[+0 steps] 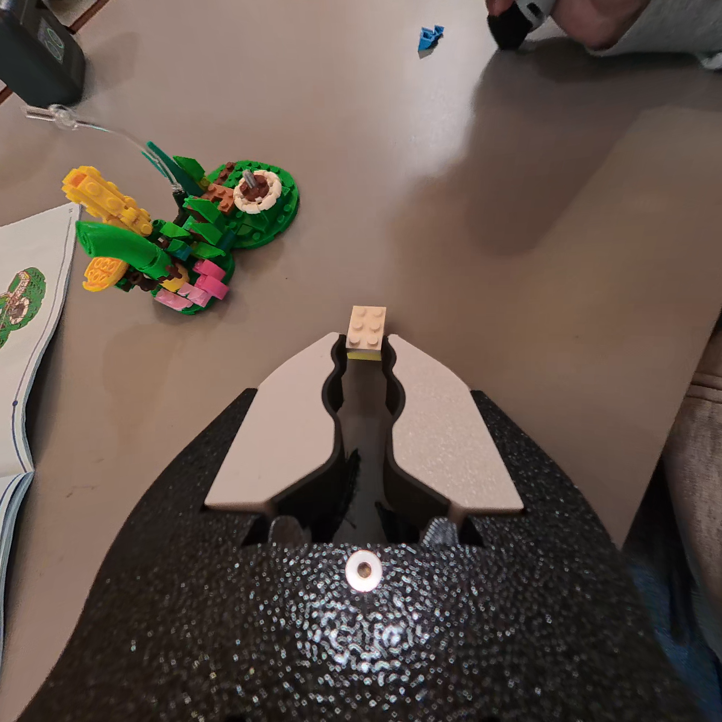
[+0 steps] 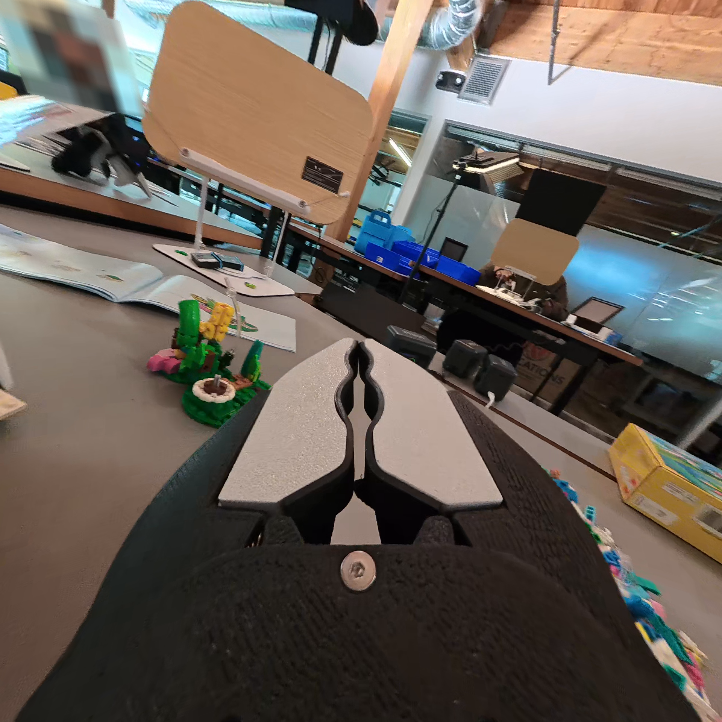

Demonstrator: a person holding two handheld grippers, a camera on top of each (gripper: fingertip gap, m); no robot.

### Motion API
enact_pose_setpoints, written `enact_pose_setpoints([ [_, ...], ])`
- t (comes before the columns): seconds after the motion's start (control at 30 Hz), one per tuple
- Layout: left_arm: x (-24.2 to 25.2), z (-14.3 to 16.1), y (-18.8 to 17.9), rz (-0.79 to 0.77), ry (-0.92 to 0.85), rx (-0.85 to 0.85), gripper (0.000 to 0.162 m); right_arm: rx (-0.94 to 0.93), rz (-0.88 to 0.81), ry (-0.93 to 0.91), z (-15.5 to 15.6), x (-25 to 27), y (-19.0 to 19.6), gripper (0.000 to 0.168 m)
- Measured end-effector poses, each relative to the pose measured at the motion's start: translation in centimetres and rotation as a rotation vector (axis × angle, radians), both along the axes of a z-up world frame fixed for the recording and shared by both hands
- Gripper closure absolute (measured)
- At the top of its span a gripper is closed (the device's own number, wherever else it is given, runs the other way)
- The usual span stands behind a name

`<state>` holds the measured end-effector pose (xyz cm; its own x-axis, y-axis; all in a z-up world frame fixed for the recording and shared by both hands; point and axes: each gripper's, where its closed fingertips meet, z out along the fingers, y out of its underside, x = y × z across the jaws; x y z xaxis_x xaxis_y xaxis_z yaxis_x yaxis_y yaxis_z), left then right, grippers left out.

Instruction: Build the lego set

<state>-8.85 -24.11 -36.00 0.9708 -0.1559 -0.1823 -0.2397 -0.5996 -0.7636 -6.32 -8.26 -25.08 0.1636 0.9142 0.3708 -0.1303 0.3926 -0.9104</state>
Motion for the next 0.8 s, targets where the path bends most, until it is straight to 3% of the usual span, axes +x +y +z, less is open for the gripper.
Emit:
enact_pose_setpoints([
  [0.3,0.4,-0.4,-0.1,-0.029,-0.04,-0.033,0.145,-0.005,-0.072,-0.019,-0.1,0.1,1.4,0.168],
  [0.57,0.1,-0.3,0.0,-0.003,-0.022,-0.025,0.144,0.157,0.009,-0.035,-0.3,0.0,-1.2,0.168],
  [0.8,0.7,-0.3,-0.1,-0.047,-0.084,-0.038,0.098,0.107,0.022,0.078,1.5,1.1,-1.3,0.168],
])
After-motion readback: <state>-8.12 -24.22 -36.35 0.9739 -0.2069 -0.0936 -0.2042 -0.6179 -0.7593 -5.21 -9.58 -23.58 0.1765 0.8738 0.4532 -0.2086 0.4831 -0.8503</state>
